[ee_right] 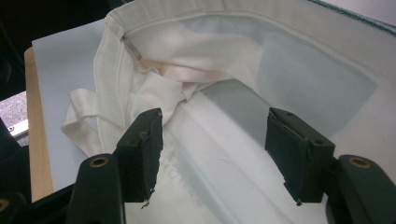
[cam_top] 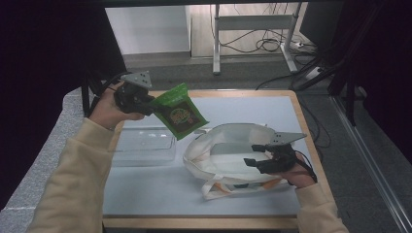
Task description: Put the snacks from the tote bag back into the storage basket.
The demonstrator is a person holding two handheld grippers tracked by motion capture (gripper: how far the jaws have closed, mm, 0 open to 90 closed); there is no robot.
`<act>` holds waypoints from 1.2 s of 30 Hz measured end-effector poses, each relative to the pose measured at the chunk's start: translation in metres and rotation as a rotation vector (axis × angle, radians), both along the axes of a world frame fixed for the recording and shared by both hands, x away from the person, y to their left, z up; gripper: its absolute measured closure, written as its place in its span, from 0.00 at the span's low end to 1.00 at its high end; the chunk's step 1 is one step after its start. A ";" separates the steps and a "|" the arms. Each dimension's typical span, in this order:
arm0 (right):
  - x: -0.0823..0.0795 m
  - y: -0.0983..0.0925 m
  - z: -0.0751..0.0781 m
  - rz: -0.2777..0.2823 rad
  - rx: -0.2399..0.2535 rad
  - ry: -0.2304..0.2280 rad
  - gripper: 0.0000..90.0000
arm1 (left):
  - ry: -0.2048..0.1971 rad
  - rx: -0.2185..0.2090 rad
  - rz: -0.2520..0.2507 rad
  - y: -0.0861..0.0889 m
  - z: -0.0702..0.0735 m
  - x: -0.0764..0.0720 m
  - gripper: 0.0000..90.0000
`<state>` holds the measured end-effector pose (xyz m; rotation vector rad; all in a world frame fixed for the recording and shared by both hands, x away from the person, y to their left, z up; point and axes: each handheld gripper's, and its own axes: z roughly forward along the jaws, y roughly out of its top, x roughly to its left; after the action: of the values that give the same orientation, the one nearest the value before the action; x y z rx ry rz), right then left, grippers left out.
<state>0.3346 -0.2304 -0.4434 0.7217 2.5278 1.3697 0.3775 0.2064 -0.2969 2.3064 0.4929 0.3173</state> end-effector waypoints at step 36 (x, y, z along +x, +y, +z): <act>0.001 -0.001 -0.002 -0.005 -0.014 0.002 0.40 | 0.033 0.072 0.099 0.028 -0.016 0.041 0.87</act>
<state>0.3356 -0.2310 -0.4457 0.7265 2.5332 1.3484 0.4182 0.2346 -0.3128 2.3649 0.6231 0.3508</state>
